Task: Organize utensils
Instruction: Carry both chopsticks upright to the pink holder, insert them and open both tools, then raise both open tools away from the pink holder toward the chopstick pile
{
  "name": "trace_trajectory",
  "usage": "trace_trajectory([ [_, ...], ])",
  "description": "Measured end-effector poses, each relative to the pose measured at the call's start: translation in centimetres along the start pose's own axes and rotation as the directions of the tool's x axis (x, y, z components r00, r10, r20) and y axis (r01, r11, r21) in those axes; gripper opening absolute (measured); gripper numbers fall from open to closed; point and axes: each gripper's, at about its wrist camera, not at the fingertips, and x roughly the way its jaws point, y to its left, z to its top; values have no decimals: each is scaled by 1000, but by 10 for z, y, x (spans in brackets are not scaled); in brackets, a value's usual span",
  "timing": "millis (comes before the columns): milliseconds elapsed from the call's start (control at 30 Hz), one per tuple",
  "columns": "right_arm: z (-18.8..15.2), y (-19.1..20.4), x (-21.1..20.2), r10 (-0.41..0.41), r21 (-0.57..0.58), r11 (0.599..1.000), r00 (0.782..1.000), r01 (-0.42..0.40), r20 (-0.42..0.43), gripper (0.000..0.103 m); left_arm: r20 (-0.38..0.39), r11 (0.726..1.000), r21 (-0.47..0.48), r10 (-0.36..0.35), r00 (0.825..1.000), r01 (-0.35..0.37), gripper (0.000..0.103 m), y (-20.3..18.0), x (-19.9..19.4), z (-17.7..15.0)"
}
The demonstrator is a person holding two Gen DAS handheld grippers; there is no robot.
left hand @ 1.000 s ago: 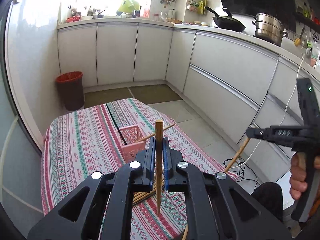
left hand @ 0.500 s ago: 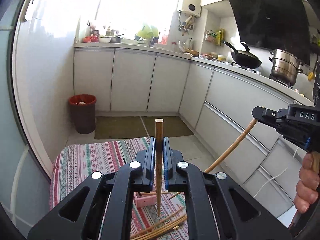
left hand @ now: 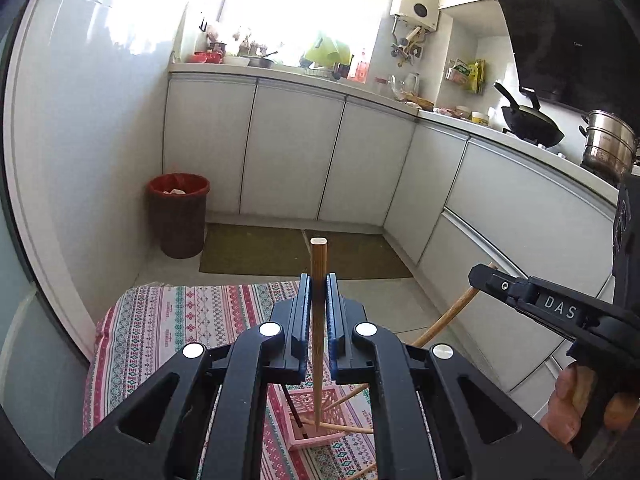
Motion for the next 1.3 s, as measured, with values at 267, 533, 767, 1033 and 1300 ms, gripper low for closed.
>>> trace_trajectory([
  [267,-8,2,17,-18,-43,999,1000,18,-9,8,-15,998,-65,-10,1000,9,20,12,13,-13],
  [533,-15,10,22,-25,-53,998,999,23,-25,8,3,997,-80,8,1000,-8,22,16,3,-11],
  [767,-27,19,29,-45,-84,996,997,40,-61,20,-8,996,-79,27,1000,-28,28,20,0,-15],
  [1033,-33,18,10,-77,-87,994,995,72,-57,37,3,998,-49,48,999,-48,45,10,-12,-17],
  [1300,-37,11,-23,-108,-66,992,994,107,-18,57,15,996,-20,82,997,-81,63,-3,-29,-24],
])
